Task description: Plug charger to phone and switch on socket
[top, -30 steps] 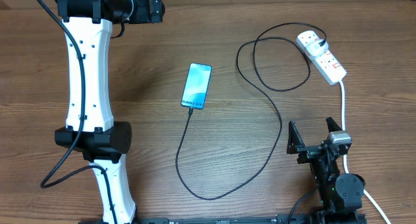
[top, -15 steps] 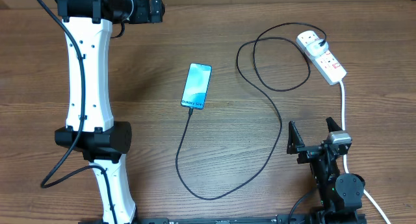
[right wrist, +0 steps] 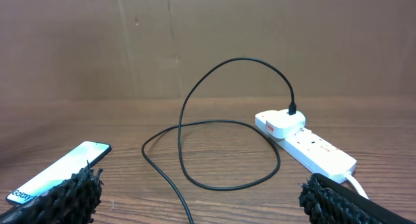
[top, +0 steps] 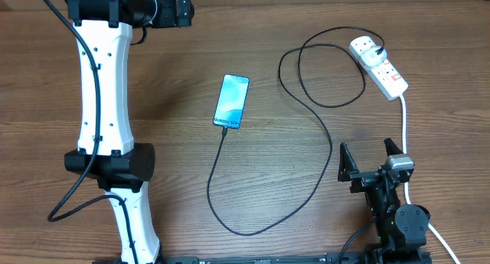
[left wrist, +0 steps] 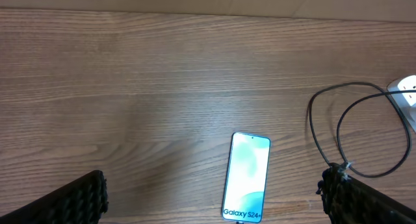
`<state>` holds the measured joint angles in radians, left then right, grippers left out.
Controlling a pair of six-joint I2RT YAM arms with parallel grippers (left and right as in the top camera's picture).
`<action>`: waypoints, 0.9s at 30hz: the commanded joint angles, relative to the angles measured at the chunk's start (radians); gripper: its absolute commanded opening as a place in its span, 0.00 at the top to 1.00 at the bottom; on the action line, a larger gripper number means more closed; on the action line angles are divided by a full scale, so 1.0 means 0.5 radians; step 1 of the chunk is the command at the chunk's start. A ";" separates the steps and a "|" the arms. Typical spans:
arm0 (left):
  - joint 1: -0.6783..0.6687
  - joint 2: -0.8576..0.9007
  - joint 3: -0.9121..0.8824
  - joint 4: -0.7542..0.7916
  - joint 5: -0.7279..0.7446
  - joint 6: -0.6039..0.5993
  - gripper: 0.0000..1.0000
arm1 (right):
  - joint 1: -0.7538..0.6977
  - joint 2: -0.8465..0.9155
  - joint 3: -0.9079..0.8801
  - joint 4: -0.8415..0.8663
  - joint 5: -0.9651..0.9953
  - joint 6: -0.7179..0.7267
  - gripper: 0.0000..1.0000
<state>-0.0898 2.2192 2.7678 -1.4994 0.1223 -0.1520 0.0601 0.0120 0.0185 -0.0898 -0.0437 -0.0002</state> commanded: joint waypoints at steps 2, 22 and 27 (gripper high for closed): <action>-0.005 -0.031 0.005 0.001 -0.013 -0.019 0.00 | -0.008 -0.018 -0.020 0.011 0.024 -0.010 0.00; -0.004 -1.530 -1.917 0.459 -0.542 0.004 0.00 | -0.008 -0.018 -0.020 0.011 0.024 -0.010 0.00; -0.002 -1.752 -2.279 0.494 -0.632 0.005 0.00 | -0.008 -0.018 -0.020 0.011 0.024 -0.010 0.00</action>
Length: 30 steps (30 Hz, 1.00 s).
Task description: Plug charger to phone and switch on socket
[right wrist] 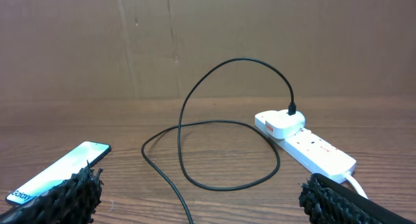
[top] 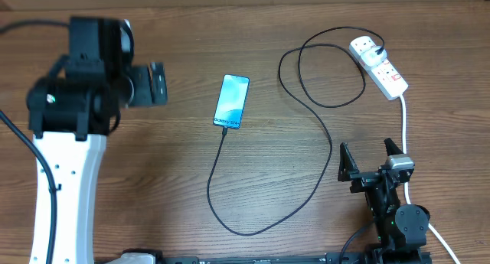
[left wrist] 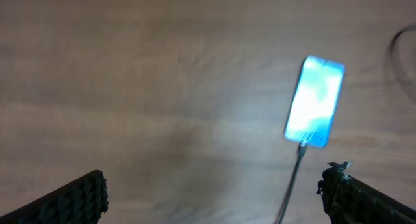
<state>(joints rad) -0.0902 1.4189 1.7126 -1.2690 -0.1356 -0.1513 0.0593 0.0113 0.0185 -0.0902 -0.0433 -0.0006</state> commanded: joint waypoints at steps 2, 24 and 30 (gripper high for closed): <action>0.002 -0.228 -0.329 0.113 -0.137 0.005 0.00 | -0.007 -0.017 -0.020 0.012 0.024 -0.009 0.00; 0.150 -1.395 -1.652 0.671 0.092 0.059 0.00 | -0.007 -0.017 -0.020 0.012 0.024 -0.009 0.00; 0.218 -1.627 -1.759 0.670 0.278 0.184 0.00 | -0.007 -0.017 -0.020 0.012 0.024 -0.009 0.00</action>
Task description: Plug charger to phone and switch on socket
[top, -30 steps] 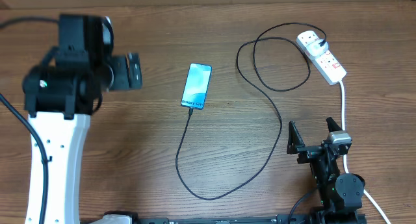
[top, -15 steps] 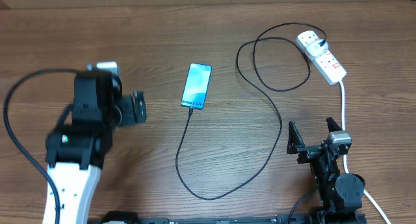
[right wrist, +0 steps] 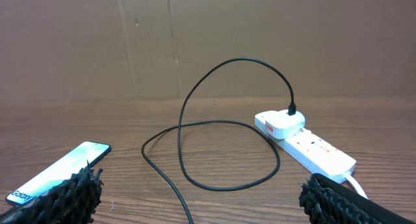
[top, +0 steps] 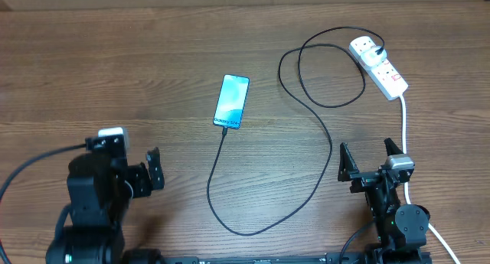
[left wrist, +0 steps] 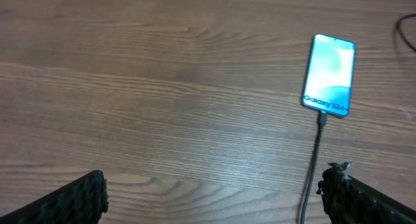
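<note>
The phone (top: 231,102) lies face up mid-table with its screen lit, also seen as the phone (left wrist: 330,73) and the phone (right wrist: 58,171). A black cable (top: 328,145) meets the phone's near edge, loops across the table and ends in the white charger (top: 366,46) plugged into the power strip (top: 387,73). My left gripper (top: 126,172) is open and empty at the near left, well short of the phone. My right gripper (top: 369,161) is open and empty, near the front right. The open left gripper (left wrist: 214,204) and right gripper (right wrist: 201,198) frame bare wood.
The strip's white lead (top: 403,122) runs down past my right gripper toward the front edge. Cable loops (right wrist: 195,120) lie between the right gripper and the strip (right wrist: 315,148). A brown wall (right wrist: 208,42) stands behind the table.
My left arm has moved from the left of the phone, mid-table, down to the near left corner, still open. The phone, cable, strip and right gripper are where they were.
My left arm first stretched to the far edge of the table with its gripper open. Then it hung left of the phone, and now sits low at the near left. The cable stayed at the phone's edge throughout and the right gripper never moved.
</note>
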`<state>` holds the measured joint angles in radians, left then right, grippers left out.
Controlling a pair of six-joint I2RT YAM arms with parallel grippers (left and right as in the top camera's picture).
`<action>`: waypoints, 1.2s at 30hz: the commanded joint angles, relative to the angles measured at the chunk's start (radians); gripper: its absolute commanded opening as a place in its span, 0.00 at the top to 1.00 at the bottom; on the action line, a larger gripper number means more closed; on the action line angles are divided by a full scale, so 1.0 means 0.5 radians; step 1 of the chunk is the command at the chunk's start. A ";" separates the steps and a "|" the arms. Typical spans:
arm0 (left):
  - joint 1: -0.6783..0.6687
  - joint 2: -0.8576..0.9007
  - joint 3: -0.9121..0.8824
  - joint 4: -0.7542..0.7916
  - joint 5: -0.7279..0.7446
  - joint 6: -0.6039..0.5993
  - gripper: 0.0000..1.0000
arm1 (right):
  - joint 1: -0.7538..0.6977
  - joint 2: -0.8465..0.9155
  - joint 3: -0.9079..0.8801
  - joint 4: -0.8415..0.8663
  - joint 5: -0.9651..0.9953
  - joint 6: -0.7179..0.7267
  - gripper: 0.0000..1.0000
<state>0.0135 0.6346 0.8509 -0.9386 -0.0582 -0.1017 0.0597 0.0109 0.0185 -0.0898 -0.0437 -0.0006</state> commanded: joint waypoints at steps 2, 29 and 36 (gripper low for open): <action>0.016 -0.062 -0.037 0.018 0.151 0.089 0.00 | -0.008 -0.016 -0.020 0.011 0.024 -0.009 0.00; 0.055 -0.921 -0.954 0.925 0.311 0.098 0.00 | -0.008 -0.016 -0.020 0.011 0.024 -0.009 0.00; 0.055 -1.038 -1.189 1.315 0.277 0.097 0.00 | -0.008 -0.016 -0.020 0.011 0.024 -0.009 0.00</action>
<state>0.0338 0.1452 0.2981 -0.3218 0.0830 -0.0494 0.0593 0.0109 0.0185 -0.0902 -0.0437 -0.0002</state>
